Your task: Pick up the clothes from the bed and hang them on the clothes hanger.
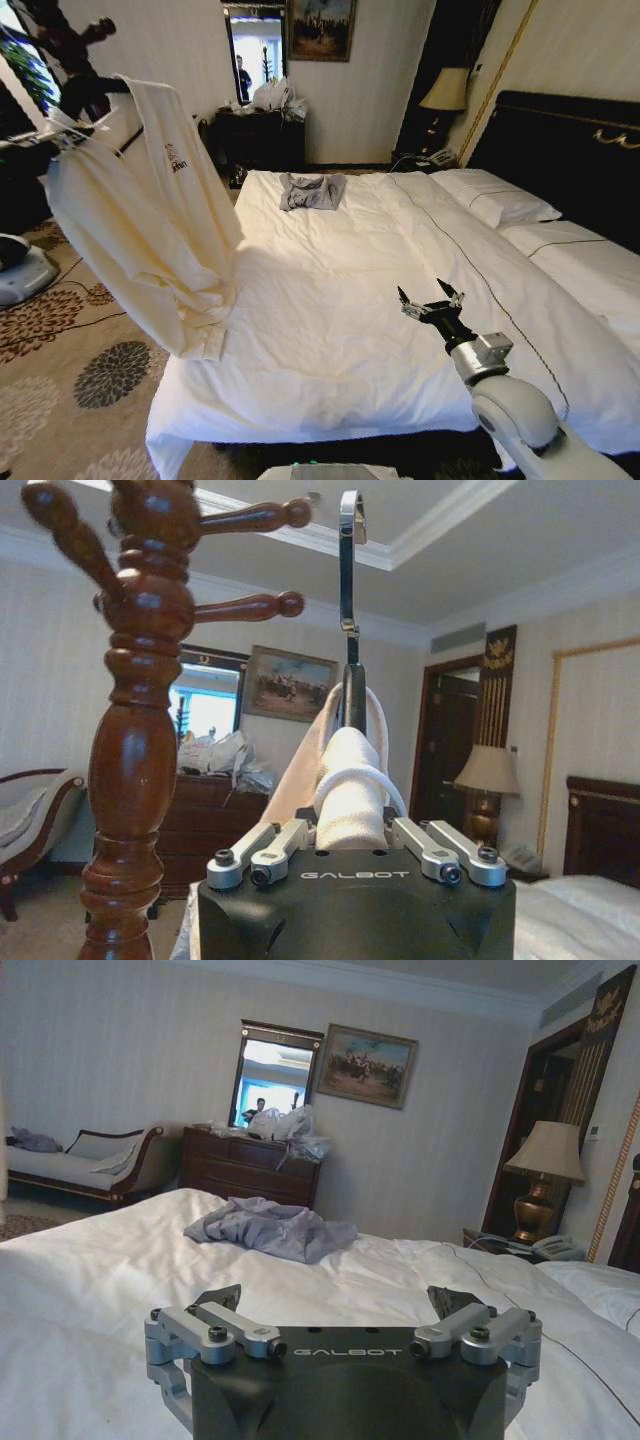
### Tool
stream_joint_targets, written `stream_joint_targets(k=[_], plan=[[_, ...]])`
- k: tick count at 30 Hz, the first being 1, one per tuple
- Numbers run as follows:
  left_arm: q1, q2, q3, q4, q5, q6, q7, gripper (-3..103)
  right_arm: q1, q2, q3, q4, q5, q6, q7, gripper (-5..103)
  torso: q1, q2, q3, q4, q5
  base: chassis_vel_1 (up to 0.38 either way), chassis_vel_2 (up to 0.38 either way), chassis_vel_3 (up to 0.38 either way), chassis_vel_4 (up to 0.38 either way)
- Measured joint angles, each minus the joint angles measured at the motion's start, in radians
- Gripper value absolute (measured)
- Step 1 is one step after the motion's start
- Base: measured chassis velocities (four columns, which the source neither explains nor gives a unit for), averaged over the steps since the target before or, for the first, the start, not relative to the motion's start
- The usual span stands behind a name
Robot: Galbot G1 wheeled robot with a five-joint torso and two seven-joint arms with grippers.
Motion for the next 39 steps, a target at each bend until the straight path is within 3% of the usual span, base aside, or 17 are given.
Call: stream_joint_targets(k=[5, 11, 22, 25, 35, 39], plan=[[-0.053, -0.087, 0.002, 0.081, 0.03, 0.035, -0.018, 22, 0.0, 0.0, 0.0, 0.0, 0.0, 0.0, 0.0, 100, 0.0, 0.0, 0.0, 0.0003, 0.0001, 0.0, 0.0, 0.0, 0.0], [-0.069, -0.139, 0.015, 0.105, 0.052, 0.039, -0.026, 22, 0.001, -0.001, -0.001, 0.0, 0.0, 0.0, 0.001, 100, 0.0, 0.0, 0.0, 0.0003, 0.0002, 0.0, 0.0, 0.0, 0.0], [-0.054, -0.3, 0.034, 0.162, 0.146, -0.006, -0.055, 22, 0.001, -0.001, -0.001, 0.0, 0.0, 0.0, 0.001, 100, 0.0, 0.0, 0.0, 0.0001, 0.0002, 0.0, 0.0, 0.0, 0.0], [-0.059, -0.386, 0.034, 0.202, 0.184, -0.018, -0.061, 22, 0.001, -0.001, -0.001, 0.0, 0.0, 0.0, 0.001, 100, 0.0, 0.0, 0.0, -0.0001, 0.0001, 0.0, 0.0, 0.0, 0.0], [-0.238, -0.555, 0.163, 0.38, 0.218, -0.039, -0.031, 22, 0.001, -0.001, -0.001, 0.0, 0.0, 0.0, 0.001, 100, 0.0, 0.0, 0.0, -0.0004, 0.0005, 0.0, 0.0, 0.0, 0.0], [-0.276, -0.57, 0.189, 0.391, 0.219, -0.04, -0.026, 22, 0.001, -0.001, -0.001, 0.0, 0.0, 0.0, 0.001, 100, 0.0, 0.0, 0.0, 0.0003, 0.0001, 0.0, 0.0, 0.0, 0.0]])
